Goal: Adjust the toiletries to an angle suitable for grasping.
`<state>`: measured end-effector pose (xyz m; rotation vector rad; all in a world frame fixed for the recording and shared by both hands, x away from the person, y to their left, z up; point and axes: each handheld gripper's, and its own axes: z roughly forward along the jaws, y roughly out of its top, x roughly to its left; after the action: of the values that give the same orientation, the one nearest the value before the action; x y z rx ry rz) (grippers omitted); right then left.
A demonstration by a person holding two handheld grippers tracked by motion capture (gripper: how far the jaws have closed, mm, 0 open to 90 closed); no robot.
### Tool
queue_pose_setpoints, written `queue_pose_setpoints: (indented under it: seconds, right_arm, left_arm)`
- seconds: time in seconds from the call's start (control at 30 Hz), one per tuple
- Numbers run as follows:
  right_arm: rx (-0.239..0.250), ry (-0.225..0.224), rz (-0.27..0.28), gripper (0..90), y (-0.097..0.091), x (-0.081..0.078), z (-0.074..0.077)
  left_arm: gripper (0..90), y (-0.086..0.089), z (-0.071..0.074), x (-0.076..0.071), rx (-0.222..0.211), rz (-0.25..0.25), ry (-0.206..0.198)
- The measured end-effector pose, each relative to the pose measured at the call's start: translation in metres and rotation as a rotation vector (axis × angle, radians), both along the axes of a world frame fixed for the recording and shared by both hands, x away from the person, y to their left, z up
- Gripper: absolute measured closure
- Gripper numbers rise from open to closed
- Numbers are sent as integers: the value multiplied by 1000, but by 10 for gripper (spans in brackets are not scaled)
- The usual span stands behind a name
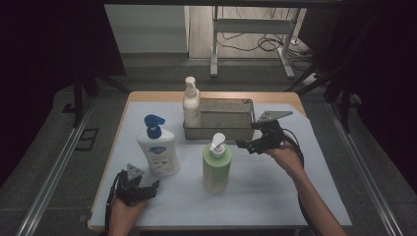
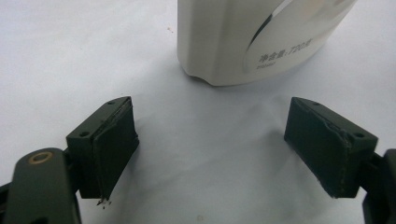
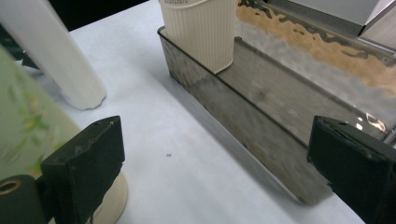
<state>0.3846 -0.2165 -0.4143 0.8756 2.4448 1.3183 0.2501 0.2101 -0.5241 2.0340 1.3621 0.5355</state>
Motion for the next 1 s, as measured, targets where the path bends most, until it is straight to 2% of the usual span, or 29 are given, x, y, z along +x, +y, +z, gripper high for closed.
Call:
queue_pose_setpoints:
  seconds: [0.13,0.33,0.57,0.8,1.0]
  right_arm:
    - [1,9,3,40,-7,-11,-2]
    - [-16,19,40,29,-11,-31,-6]
    - [12,36,71,25,-13,-51,-7]
    - [30,29,121,25,-5,-67,-8]
    - [30,24,158,17,9,-76,-7]
  left_arm:
    - [166,0,0,0,0,0,0]
    - [166,0,0,0,0,0,-1]
    - [166,0,0,0,3,-2,-1]
    - [166,0,0,0,5,-2,-2]
    - [167,0,0,0,5,-2,-2]
